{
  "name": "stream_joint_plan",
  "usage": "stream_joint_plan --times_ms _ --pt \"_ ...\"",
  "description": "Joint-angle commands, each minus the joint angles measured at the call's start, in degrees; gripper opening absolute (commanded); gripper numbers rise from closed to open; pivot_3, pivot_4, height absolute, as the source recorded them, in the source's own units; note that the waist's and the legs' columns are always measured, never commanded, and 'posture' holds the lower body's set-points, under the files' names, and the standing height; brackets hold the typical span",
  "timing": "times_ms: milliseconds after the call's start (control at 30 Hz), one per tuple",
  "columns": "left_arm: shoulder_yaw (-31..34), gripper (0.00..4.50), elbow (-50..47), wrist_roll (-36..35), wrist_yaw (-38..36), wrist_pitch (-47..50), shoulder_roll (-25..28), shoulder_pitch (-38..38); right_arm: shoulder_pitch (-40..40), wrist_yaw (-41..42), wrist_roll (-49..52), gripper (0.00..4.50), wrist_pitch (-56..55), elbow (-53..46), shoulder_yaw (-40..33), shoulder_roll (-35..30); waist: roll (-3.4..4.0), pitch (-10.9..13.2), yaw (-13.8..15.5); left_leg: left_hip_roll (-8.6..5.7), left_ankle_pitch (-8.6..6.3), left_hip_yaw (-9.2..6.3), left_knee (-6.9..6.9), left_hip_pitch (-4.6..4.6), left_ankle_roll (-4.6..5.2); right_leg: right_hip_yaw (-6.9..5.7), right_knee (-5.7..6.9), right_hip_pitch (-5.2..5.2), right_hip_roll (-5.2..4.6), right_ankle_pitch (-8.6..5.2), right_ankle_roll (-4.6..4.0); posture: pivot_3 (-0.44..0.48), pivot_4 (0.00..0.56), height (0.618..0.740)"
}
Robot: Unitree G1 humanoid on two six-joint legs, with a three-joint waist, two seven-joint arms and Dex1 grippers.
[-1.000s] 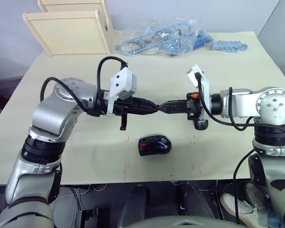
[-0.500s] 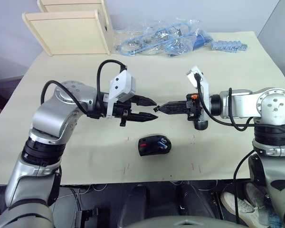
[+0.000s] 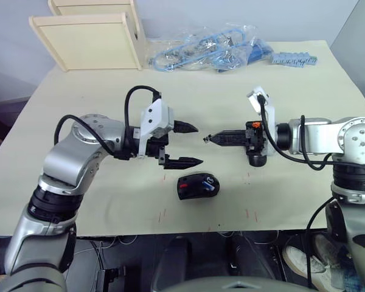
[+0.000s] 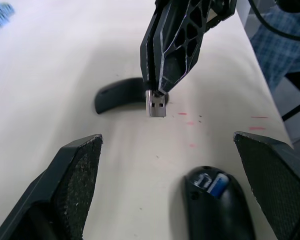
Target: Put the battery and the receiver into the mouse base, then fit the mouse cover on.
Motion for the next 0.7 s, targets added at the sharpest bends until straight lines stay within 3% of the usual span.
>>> stream_joint_plan --times_ms 33,133,700 --pt "1.46 4.21 -1.67 1.28 1.19 -2.59 -0.25 -0.42 0.02 -1.06 3.11 0.00 -1.46 -0.20 -0.71 -0.80 0.00 0.00 0.00 0.00 0.00 0.00 0.00 0.00 0.00 0.00 0.00 0.00 0.00 0.00 0.00 0.000 0.150 0.740" --pt "0.91 3.29 -1.36 3.04 2.21 -4.63 -0.56 -0.77 0.09 -2.36 4.59 0.00 -1.99 0.37 -0.23 -1.11 0.00 0.00 0.02 0.00 0.00 0.01 0.00 0.00 0.00 0.01 0.00 0.00 0.00 0.00 0.00 0.000 0.150 0.740" --pt "0.49 3.29 -1.93 4.24 3.04 -5.78 -1.94 0.21 -0.06 -5.42 8.25 0.00 -4.87 1.68 2.59 -1.93 0.00 0.00 0.01 0.00 0.00 0.00 0.00 0.00 0.00 0.00 0.00 0.00 0.00 0.00 0.00 0.000 0.150 0.740"
